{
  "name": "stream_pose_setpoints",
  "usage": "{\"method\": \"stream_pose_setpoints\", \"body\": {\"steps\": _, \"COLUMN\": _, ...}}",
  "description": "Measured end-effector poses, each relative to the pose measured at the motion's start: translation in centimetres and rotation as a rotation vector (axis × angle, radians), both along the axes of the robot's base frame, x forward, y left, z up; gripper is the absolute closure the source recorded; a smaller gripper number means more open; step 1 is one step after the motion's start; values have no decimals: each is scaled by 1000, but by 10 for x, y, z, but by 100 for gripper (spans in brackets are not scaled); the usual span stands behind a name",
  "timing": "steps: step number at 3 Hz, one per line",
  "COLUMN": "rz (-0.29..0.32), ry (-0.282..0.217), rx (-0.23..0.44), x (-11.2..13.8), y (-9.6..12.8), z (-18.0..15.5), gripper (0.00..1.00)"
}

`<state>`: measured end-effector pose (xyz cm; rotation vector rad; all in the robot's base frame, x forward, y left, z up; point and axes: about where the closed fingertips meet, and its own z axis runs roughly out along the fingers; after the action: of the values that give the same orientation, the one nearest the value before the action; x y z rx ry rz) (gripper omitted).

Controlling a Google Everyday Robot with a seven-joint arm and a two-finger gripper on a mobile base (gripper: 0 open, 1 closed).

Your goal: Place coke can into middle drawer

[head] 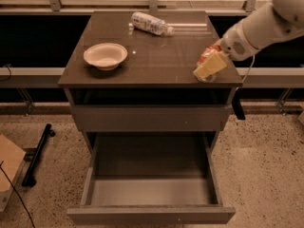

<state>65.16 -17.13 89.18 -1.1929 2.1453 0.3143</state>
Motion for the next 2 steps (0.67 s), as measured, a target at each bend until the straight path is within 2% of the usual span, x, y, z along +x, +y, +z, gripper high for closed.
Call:
{"method": "stream_pose_setpoints", "body": {"steps": 1, "rz": -10, "ry": 75, "rx": -1, "x": -60, "y": -19, "z": -1, "gripper": 100}}
{"method": "stream_pose_setpoints", "body": {"steps": 2, "rz": -34, "ry": 171, "rx": -11, "x": -126, "y": -32, "z": -16, "gripper": 100}}
